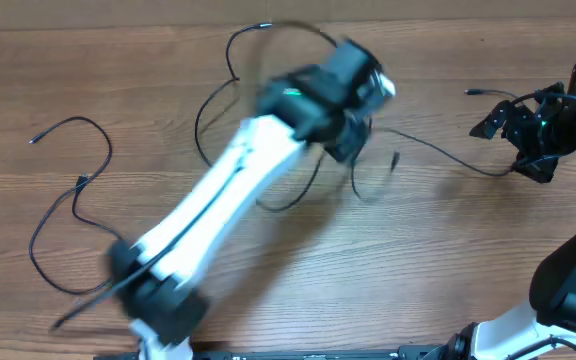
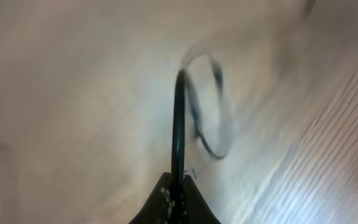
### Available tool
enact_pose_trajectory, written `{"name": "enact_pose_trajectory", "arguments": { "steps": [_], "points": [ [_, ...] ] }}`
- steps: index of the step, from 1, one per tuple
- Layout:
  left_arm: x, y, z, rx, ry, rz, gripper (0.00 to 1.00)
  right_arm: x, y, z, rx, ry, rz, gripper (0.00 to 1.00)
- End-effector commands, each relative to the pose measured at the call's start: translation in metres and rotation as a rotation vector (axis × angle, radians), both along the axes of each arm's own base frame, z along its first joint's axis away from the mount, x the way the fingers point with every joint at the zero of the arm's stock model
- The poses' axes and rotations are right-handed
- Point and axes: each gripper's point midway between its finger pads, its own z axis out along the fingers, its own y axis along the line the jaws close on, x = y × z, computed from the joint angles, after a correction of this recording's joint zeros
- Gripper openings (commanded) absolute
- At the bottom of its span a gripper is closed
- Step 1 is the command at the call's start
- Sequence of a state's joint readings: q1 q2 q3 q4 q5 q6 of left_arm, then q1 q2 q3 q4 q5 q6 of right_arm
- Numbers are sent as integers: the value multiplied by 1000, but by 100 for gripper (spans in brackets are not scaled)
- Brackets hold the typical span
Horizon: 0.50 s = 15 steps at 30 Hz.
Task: Untangle cables
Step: 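Lift the cable with the left gripper and pull it toward the top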
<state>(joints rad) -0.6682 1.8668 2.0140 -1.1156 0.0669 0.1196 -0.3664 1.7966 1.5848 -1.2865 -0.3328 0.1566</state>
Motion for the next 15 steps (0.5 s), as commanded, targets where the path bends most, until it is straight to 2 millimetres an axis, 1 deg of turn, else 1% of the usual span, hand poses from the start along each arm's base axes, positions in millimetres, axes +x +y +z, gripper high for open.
{"name": "enact_pose_trajectory", "arguments": {
  "steps": [1,3,6,7,9,11,13,14,15],
  "points": [
    [-6,39,89,-137,-162,80,4,6,-4,9,-17,-31,6,100],
    [-6,58,107,-166,-194,111,4,6,-4,9,-16,-30,6,100],
    [-4,82,122,-182,-227,161,4,6,-3,9,-15,-28,6,100],
    [-2,89,126,-186,-235,179,4,6,-3,9,-14,-28,7,100],
    [1,98,129,-196,-238,195,4,5,-2,9,-9,-27,7,100],
    [7,111,127,-183,-241,231,4,4,-2,9,-9,-23,7,100],
    [20,140,127,-143,-264,362,4,4,-2,8,-8,-20,7,100],
    [28,164,129,-131,-279,473,4,4,-2,8,-7,-19,7,100],
    [30,174,130,-132,-284,522,4,4,-2,8,-7,-19,7,100]
  ]
}}
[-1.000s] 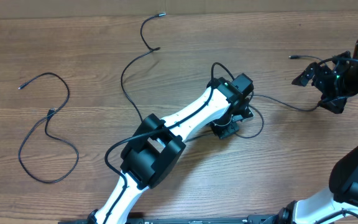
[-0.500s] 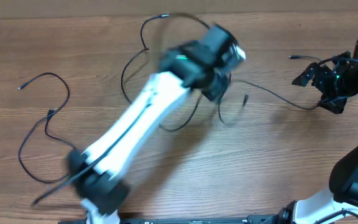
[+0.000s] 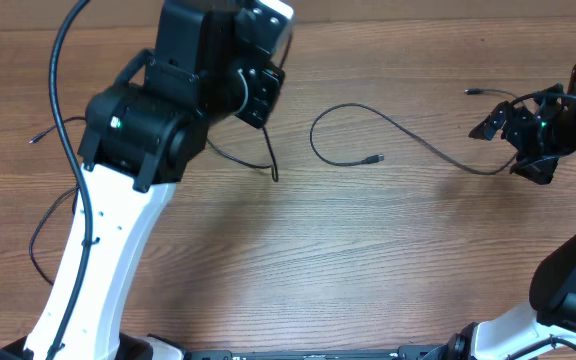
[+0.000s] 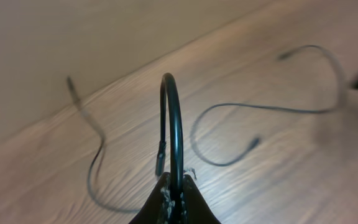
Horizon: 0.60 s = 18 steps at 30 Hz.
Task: Untangle cables
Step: 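Lift the cable with the left gripper and pull it toward the top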
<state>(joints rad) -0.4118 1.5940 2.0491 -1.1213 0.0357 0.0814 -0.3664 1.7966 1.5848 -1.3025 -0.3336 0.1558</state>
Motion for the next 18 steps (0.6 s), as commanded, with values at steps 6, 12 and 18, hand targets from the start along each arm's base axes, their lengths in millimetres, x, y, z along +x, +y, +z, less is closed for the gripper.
{"name": "enact_pose_trajectory", "arguments": {
  "steps": [6,12,18],
  "points": [
    [9,158,19,-132,-9,630,4,8,-4,9,-15,-38,6,100],
    [-34,274,1,-32,54,1067,4,8,-4,9,-14,-38,6,100],
    [-72,358,-46,32,176,1449,4,8,-4,9,-14,-37,6,100]
  ]
}}
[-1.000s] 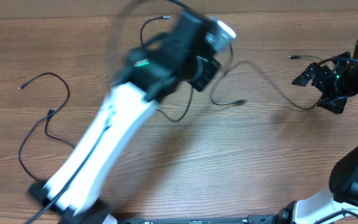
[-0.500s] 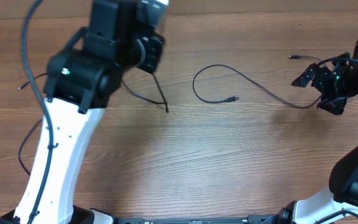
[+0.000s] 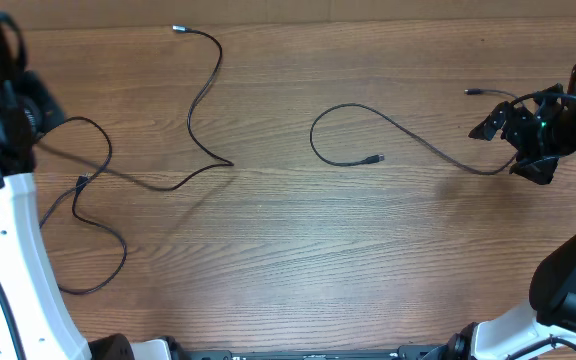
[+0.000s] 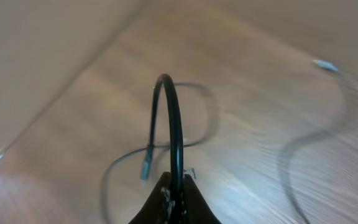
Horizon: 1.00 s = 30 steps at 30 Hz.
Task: Untangle cables
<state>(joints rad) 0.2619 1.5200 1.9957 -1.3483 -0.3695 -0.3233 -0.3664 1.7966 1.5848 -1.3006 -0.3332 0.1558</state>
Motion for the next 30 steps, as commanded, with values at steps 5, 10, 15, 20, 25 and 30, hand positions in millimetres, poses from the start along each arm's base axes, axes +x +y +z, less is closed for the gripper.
{"name": "enact_pose_trajectory", "arguments": {
  "steps": [5,10,15,20,25,30],
  "points": [
    [-20,76,-76,-18,160,311,4,7,-3,9,-12,-32,6,100],
    [-7,88,-107,-62,209,320,100,7,-3,9,-12,-32,6,100],
    [13,76,-123,-121,234,193,100,6,-2,9,-11,-28,9,100],
    [38,43,-122,-211,185,7,100,6,-2,9,-11,-29,9,100],
    [86,-76,-120,-382,119,-646,100,6,-2,9,-11,-29,9,100],
    [96,-167,-153,-384,260,-903,100,7,-2,9,-13,-33,9,100]
  ]
}}
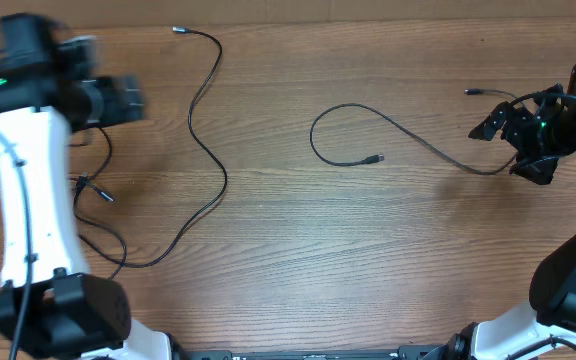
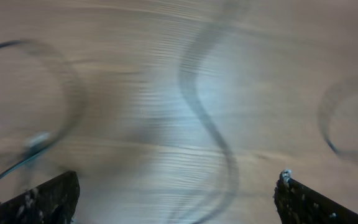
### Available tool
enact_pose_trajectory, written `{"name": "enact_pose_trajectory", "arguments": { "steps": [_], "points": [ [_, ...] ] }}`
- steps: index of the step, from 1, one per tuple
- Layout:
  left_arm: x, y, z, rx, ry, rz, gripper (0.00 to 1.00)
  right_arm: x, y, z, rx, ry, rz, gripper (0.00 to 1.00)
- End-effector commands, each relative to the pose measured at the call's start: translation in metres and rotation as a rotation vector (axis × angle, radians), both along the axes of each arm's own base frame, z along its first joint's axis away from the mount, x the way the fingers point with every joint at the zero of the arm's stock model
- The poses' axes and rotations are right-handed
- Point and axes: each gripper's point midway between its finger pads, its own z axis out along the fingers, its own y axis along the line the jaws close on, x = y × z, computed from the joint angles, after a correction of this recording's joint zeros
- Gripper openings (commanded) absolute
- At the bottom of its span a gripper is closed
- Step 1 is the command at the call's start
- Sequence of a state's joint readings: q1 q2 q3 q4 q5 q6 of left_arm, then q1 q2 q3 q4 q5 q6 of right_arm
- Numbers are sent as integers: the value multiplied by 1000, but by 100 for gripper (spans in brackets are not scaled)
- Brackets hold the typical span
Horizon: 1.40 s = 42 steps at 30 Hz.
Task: Untangle cables
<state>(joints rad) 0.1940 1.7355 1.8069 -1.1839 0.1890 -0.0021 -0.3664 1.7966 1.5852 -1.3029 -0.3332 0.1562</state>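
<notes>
A long black cable (image 1: 208, 150) lies in an S from the back edge down to the front left. It shows blurred in the left wrist view as the long cable (image 2: 207, 124). A second, shorter cable (image 1: 93, 190) curls at the far left. My left gripper (image 1: 128, 100) hovers over the left side, and in its own view the left gripper (image 2: 178, 183) is open wide with nothing between its fingers. A third cable (image 1: 408, 135) loops mid-table and runs to my right gripper (image 1: 503, 125), which looks shut on it.
The wooden table (image 1: 298, 260) runs across the whole view. My left arm's white link (image 1: 33, 210) stands over the far-left cable. The right arm's base (image 1: 568, 290) fills the front right corner.
My left gripper was shut on the long cable at the far left edge. Now it is open, slightly further right, and the cable lies slack on the table. The right arm is unchanged.
My left gripper was shut on a cable in a tangle at mid-table. Then it held that cable further left, with the right-hand cable lying apart. Then it was at the far left with the cable stretched out. Now the cable lies released, separate from the others.
</notes>
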Motion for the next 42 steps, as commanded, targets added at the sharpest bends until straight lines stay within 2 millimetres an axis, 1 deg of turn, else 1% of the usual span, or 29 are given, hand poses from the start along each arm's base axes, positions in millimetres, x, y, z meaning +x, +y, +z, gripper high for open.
{"name": "enact_pose_trajectory", "arguments": {
  "steps": [1,2,3,5,7,8,10,12,14,17,19,21,22,23,24,26,27,29,30,31,32,34,35,36,38,41,42],
  "points": [
    [6,-79,-34,-40,75,-298,100,8,-3,9,-15,-38,9,100],
    [6,-92,-46,-26,109,-321,100,8,-3,9,-16,-39,9,100],
    [6,-100,-55,-12,139,-333,100,9,-3,9,-16,-40,9,100],
    [4,-118,-81,33,215,-373,100,8,-3,9,-16,-39,9,100],
    [-1,-128,-103,85,285,-405,100,8,-3,9,-16,-39,9,100],
    [-5,-130,-114,119,326,-416,100,8,-3,9,-16,-38,10,100],
    [-12,-130,-135,180,406,-432,98,8,-3,9,-15,-37,9,100],
    [-19,-128,-152,213,472,-443,97,8,-3,9,-15,-37,9,100],
    [-24,-129,-166,221,522,-452,93,8,-3,9,-15,-38,9,100],
    [-29,-129,-184,225,571,-459,89,8,-3,9,-15,-38,9,100],
    [-34,-126,-195,236,590,-445,89,8,-3,9,-15,-37,9,100],
    [-37,-118,-205,269,603,-406,89,8,-3,9,-15,-38,9,100],
    [-39,-117,-212,274,603,-402,90,8,-3,9,-15,-38,9,100],
    [-41,-117,-223,269,597,-399,89,8,-3,9,-15,-39,9,100],
    [-42,-118,-228,266,594,-393,89,8,-3,9,-15,-39,9,100],
    [-43,-120,-236,262,586,-379,85,8,-3,9,-15,-39,9,100],
    [-43,-120,-239,261,583,-373,80,8,-3,9,-15,-38,9,100],
    [-41,-120,-240,258,574,-354,63,8,-3,9,-15,-38,9,100],
    [-39,-121,-239,257,567,-346,56,8,-3,9,-15,-38,9,100],
    [-36,-120,-238,258,559,-332,47,8,-3,9,-15,-38,9,100],
    [-34,-119,-236,256,553,-320,34,8,-3,9,-15,-38,9,100],
    [-25,-116,-230,250,531,-288,5,8,-3,9,-15,-39,9,100],
    [-20,-113,-225,254,516,-276,4,8,-3,9,-15,-39,9,100],
    [-6,-100,-209,275,475,-216,5,8,-3,9,-15,-39,9,100],
    [14,-80,-182,297,408,-133,5,8,-3,9,-15,-39,9,100],
    [44,-45,-125,286,273,-12,4,8,-3,9,-15,-39,9,100],
    [55,-30,-102,272,214,45,4,8,-3,9,-15,-38,9,100]
  ]
}}
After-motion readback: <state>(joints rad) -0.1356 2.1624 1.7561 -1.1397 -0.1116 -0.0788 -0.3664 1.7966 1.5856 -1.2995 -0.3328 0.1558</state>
